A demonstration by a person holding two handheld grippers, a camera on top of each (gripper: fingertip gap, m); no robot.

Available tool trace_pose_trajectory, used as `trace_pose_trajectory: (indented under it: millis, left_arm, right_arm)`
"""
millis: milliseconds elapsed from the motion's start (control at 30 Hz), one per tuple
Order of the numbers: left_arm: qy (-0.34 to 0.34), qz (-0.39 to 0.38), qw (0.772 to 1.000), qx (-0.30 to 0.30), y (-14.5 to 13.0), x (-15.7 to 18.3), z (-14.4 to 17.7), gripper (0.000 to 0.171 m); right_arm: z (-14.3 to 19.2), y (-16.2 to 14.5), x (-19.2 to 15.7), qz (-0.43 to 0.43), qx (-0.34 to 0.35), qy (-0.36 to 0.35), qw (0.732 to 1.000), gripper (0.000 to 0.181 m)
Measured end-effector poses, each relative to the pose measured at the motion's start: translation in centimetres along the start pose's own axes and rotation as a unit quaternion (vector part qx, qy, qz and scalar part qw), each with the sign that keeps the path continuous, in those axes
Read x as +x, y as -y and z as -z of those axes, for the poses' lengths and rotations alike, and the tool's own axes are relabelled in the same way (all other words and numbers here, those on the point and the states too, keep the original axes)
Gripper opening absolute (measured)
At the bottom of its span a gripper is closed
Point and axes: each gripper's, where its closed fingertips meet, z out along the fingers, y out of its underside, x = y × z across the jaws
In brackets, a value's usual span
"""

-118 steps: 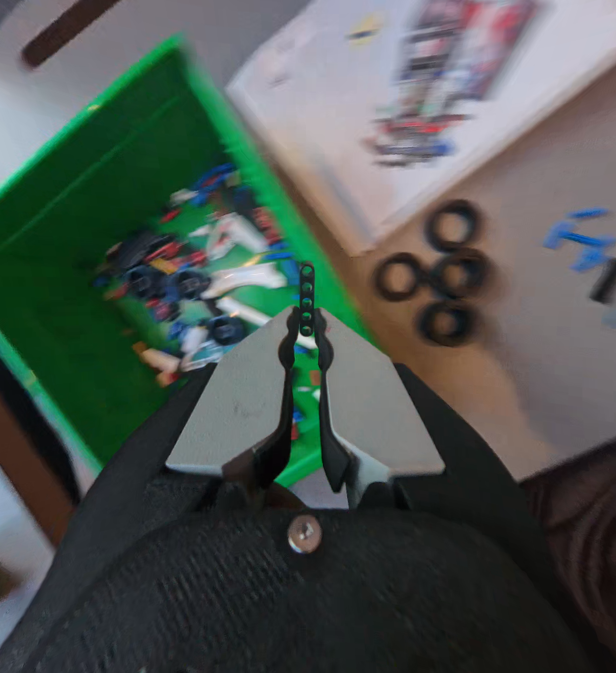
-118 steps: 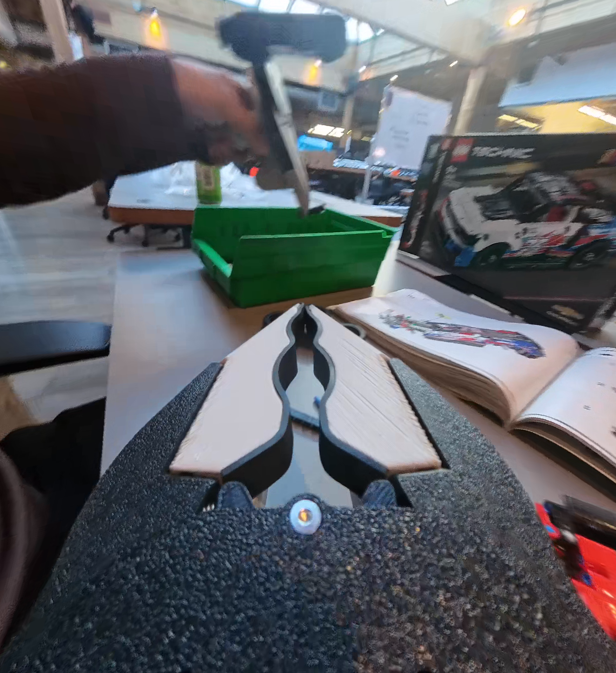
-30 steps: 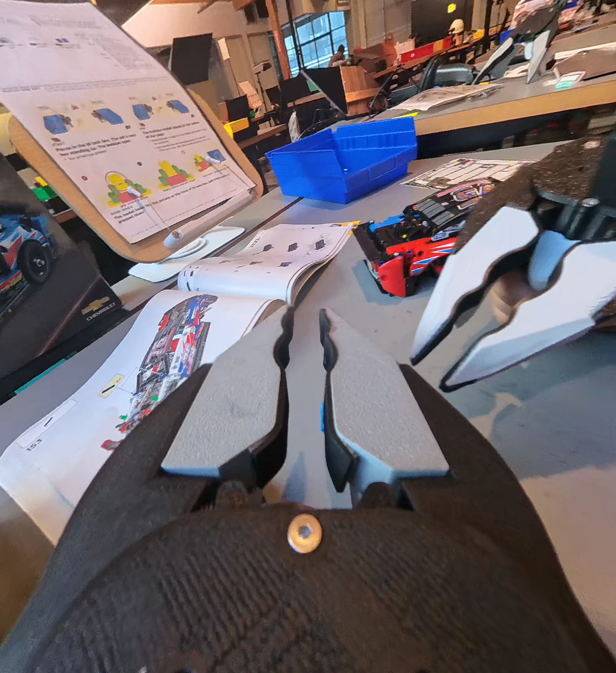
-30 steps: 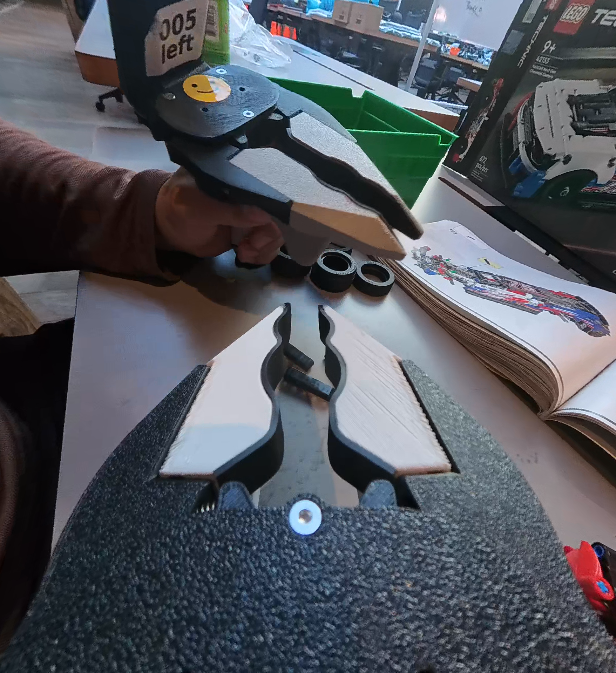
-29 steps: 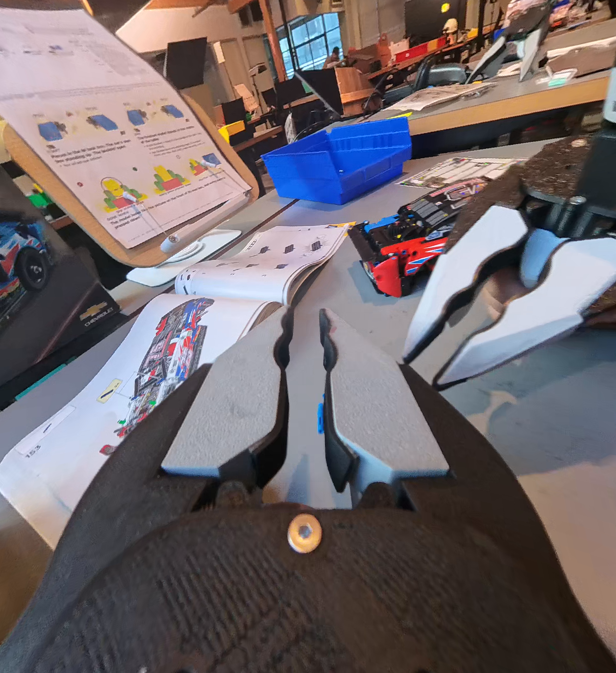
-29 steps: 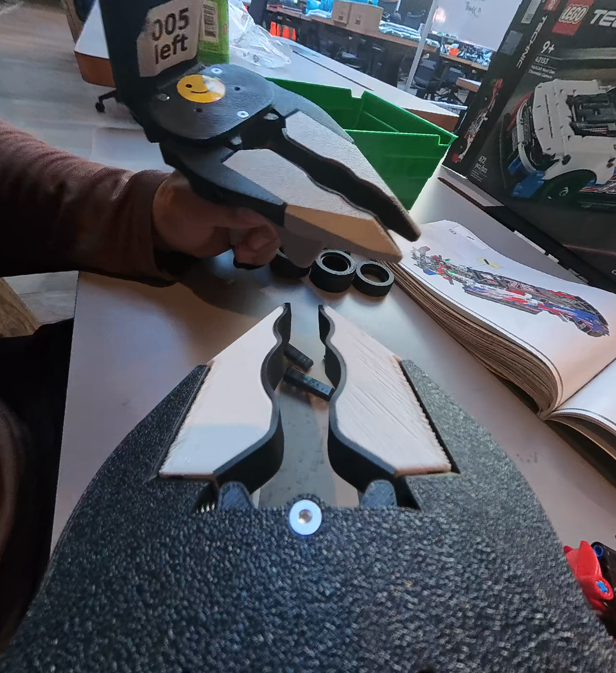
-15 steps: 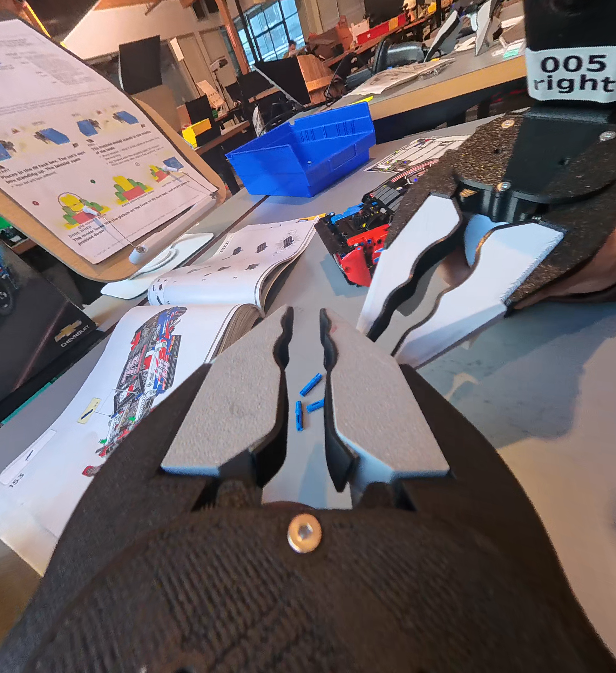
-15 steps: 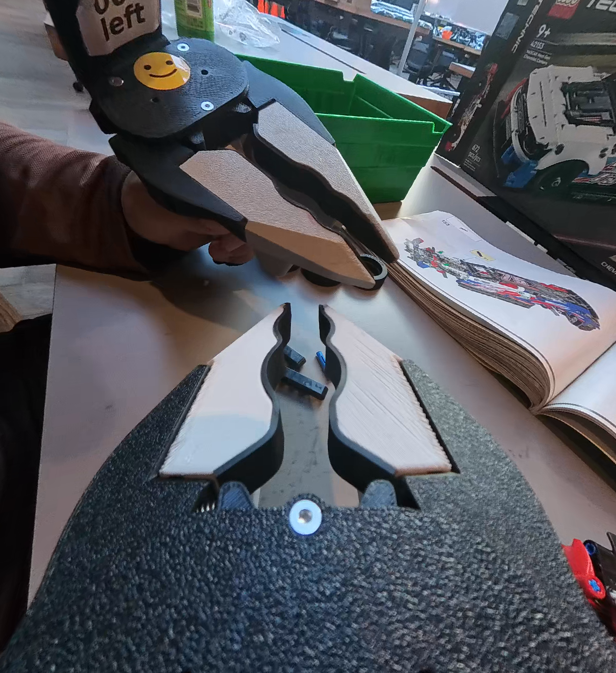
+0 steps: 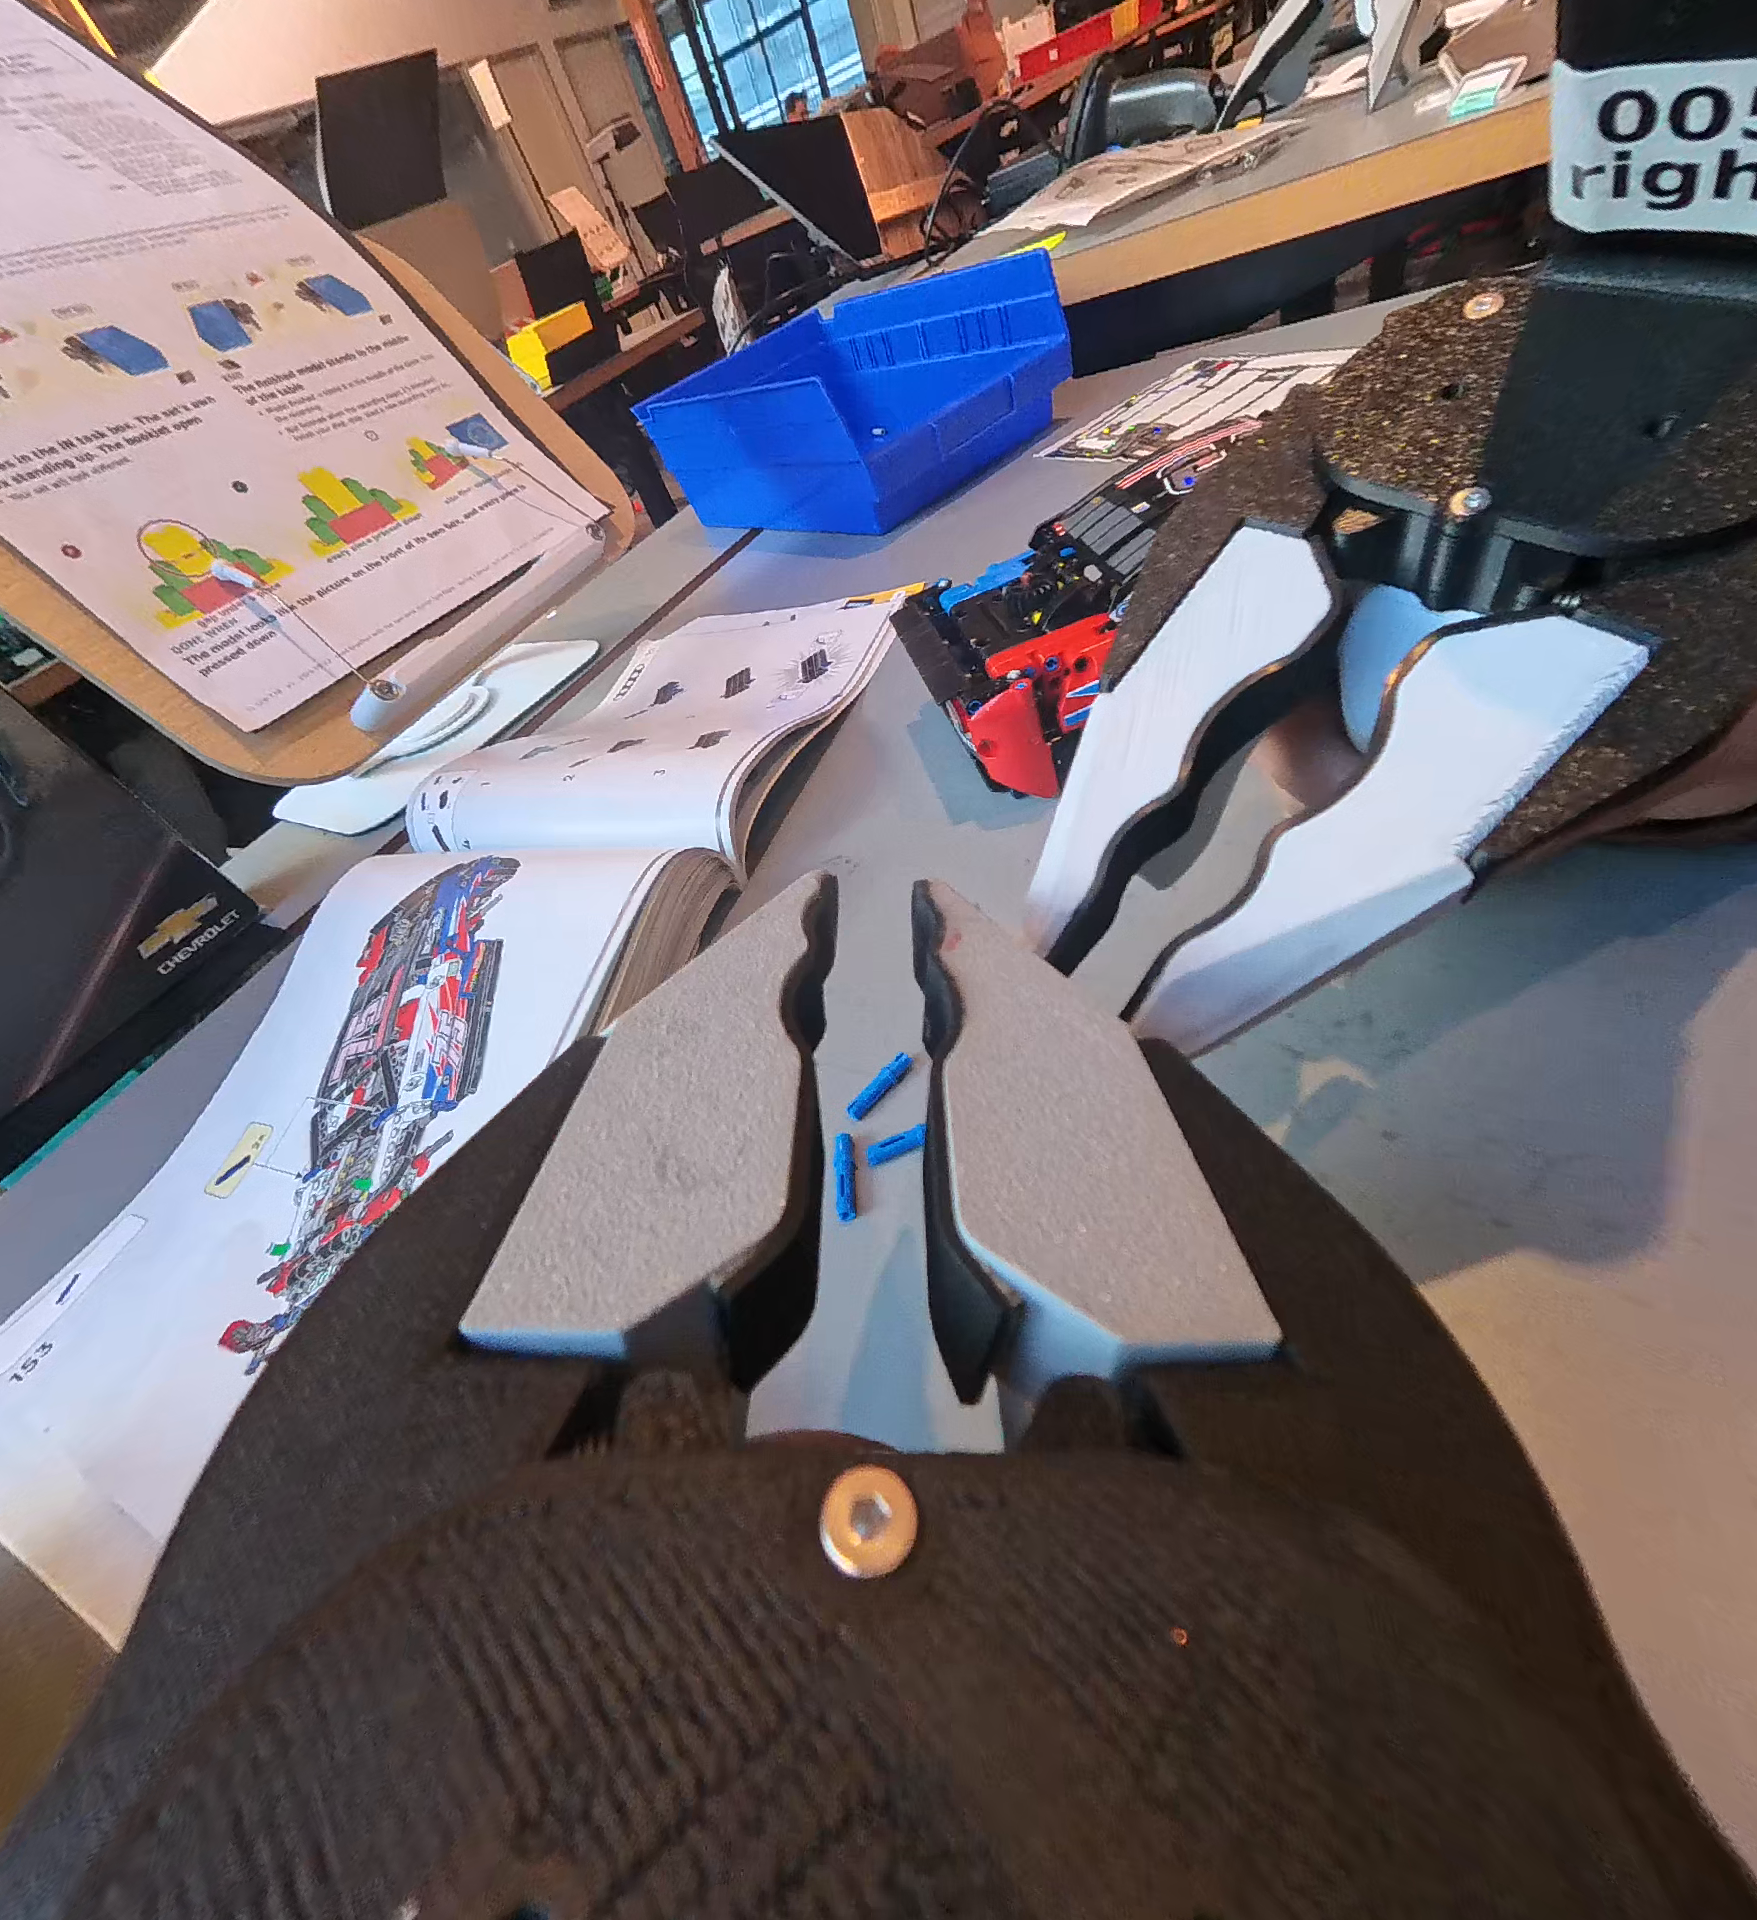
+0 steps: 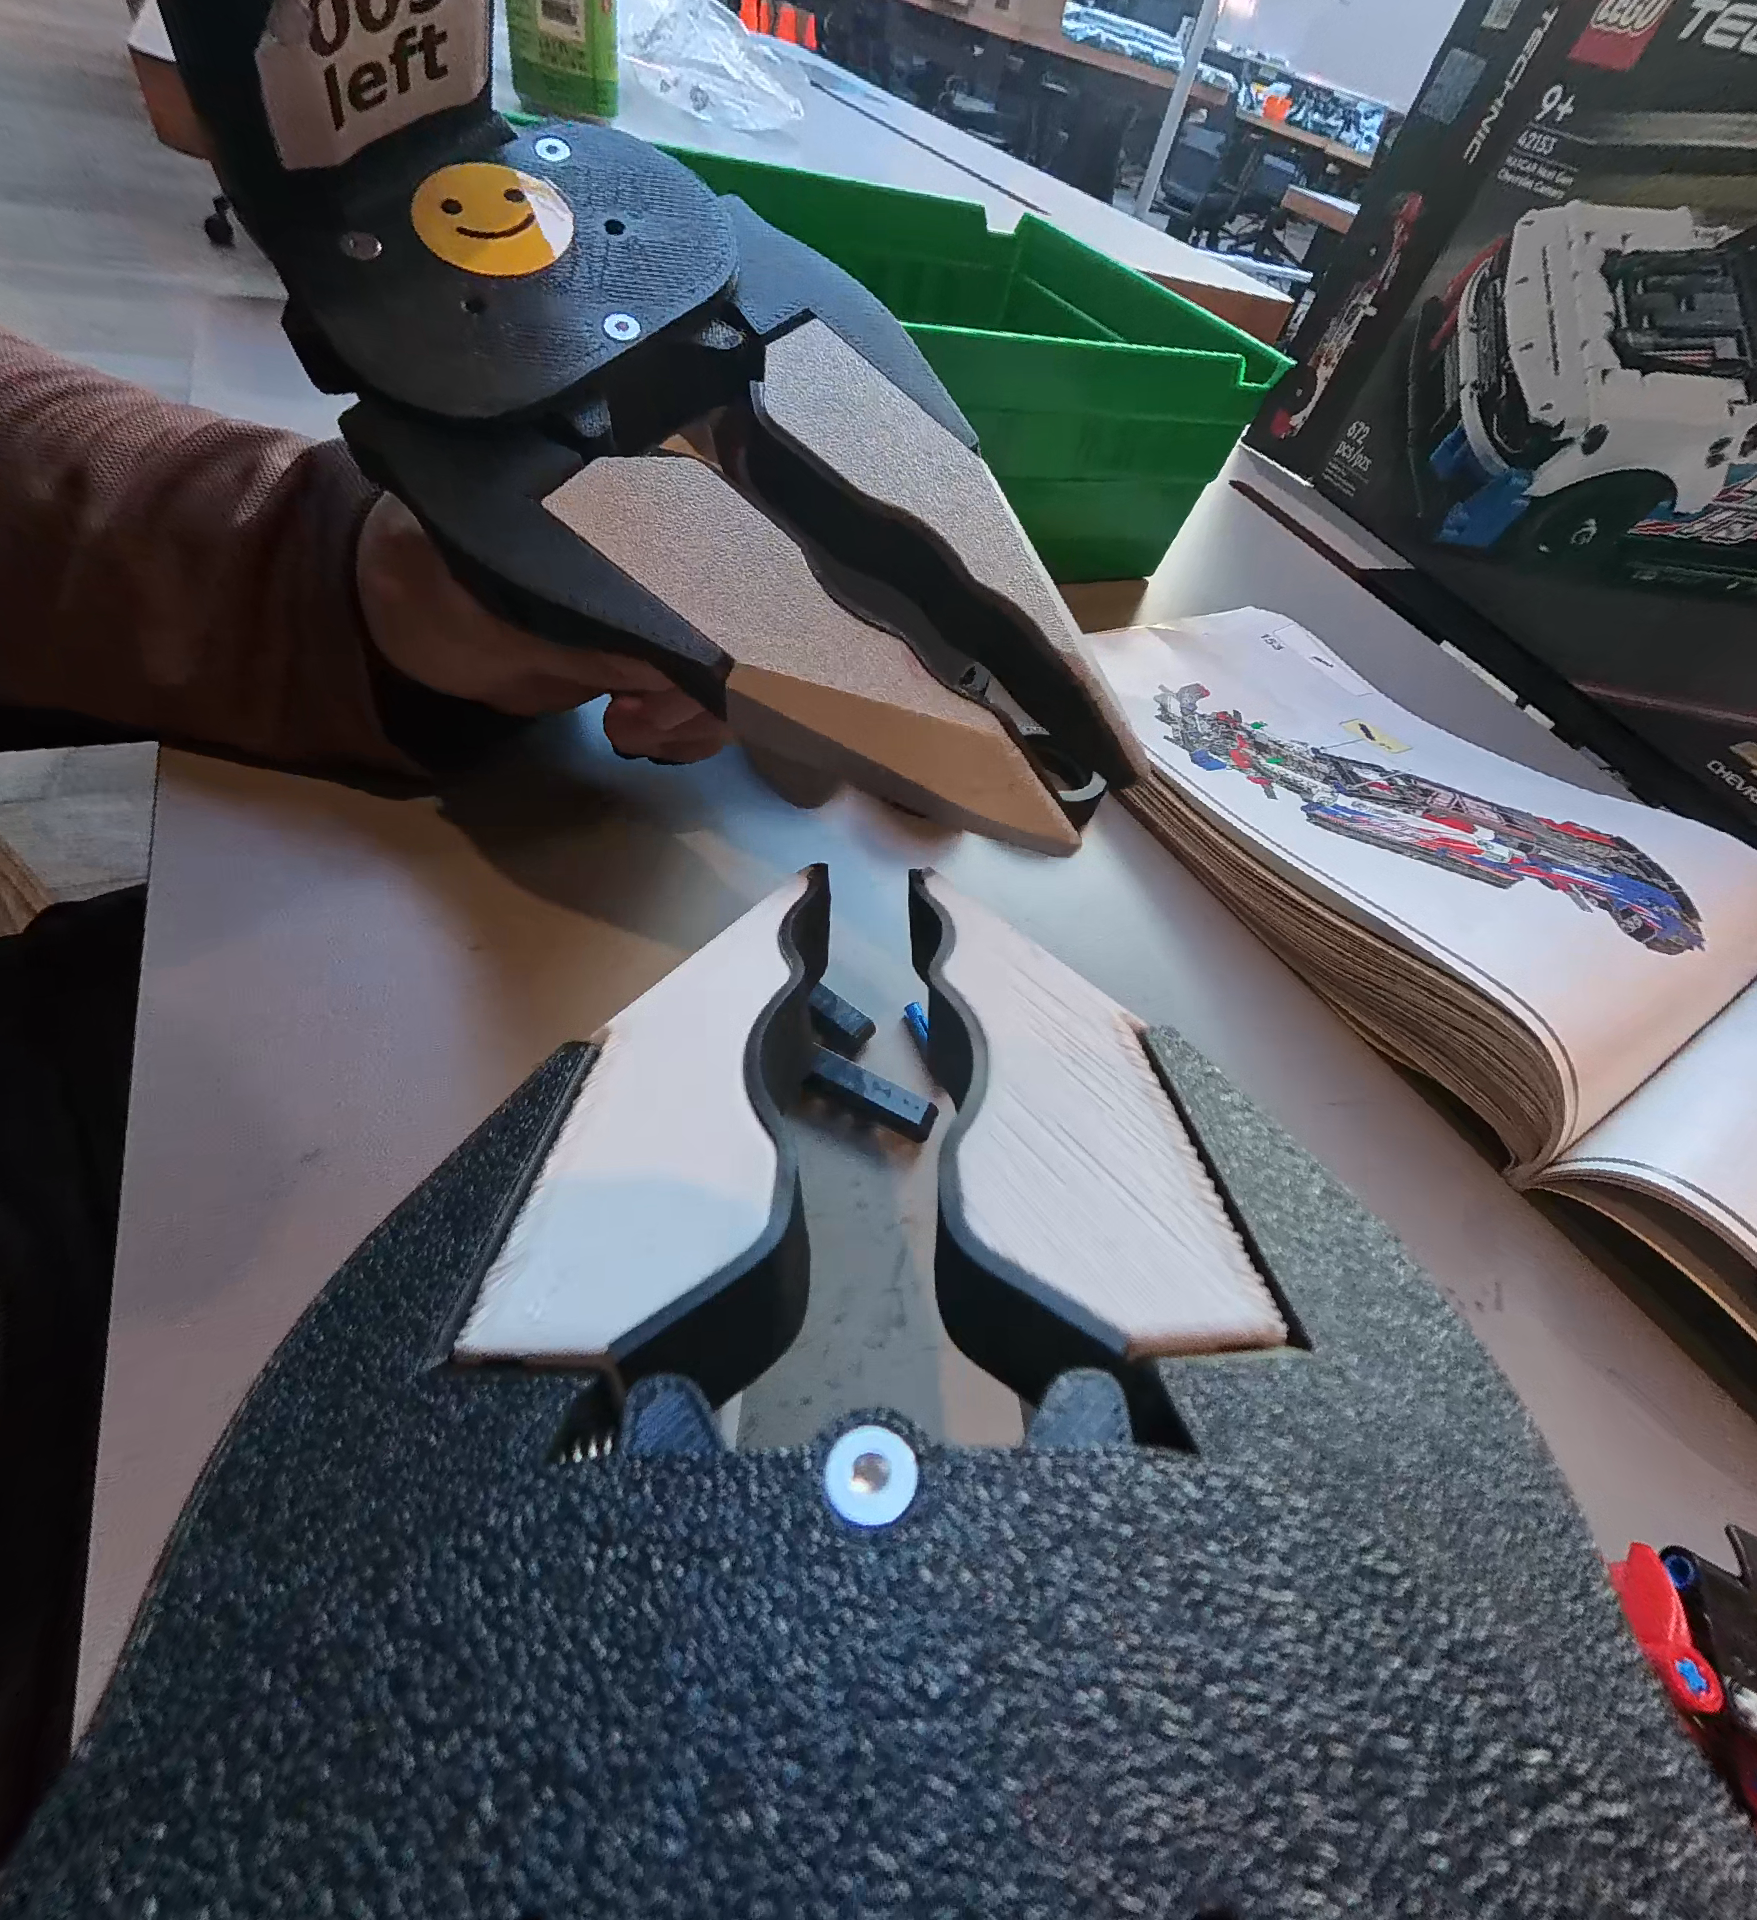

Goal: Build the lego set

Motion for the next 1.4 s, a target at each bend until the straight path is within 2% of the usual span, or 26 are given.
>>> trace_pose_trajectory:
  millis: [533, 933, 1000, 1033, 1267, 1400]
  left_arm:
    - [0.026, 0.028, 0.999, 0.022, 0.8, -1.2, 0.7, 0.012]
    - [0.045, 0.040, 0.998, 0.009, 0.3, -1.2, 0.7, 0.016]
    - [0.043, 0.050, 0.998, 0.010, 0.7, -0.9, 1.0, 0.019]
    - [0.038, 0.059, 0.997, 0.009, 1.0, -0.6, 1.2, 0.022]
    - [0.001, 0.093, 0.996, -0.017, 0.5, 1.9, 3.7, 0.057]
    - [-0.011, 0.066, 0.998, -0.022, 0.2, 3.2, 5.0, 0.062]
  right_arm:
    - [-0.2, -0.1, -0.3, 0.014, -0.006, -0.001, 1.000, 0.015]
    - [-0.2, -0.5, -0.8, 0.011, -0.016, 0.023, 1.000, 0.021]
    - [-0.2, -0.7, -0.9, 0.007, -0.025, 0.028, 0.999, 0.025]
    - [-0.2, -0.7, -0.8, 0.004, -0.024, 0.025, 0.999, 0.033]
    - [-0.1, -0.6, -0.2, -0.020, -0.019, 0.024, 0.999, 0.052]
    - [-0.4, -1.0, -0.4, -0.017, -0.033, 0.030, 0.999, 0.056]
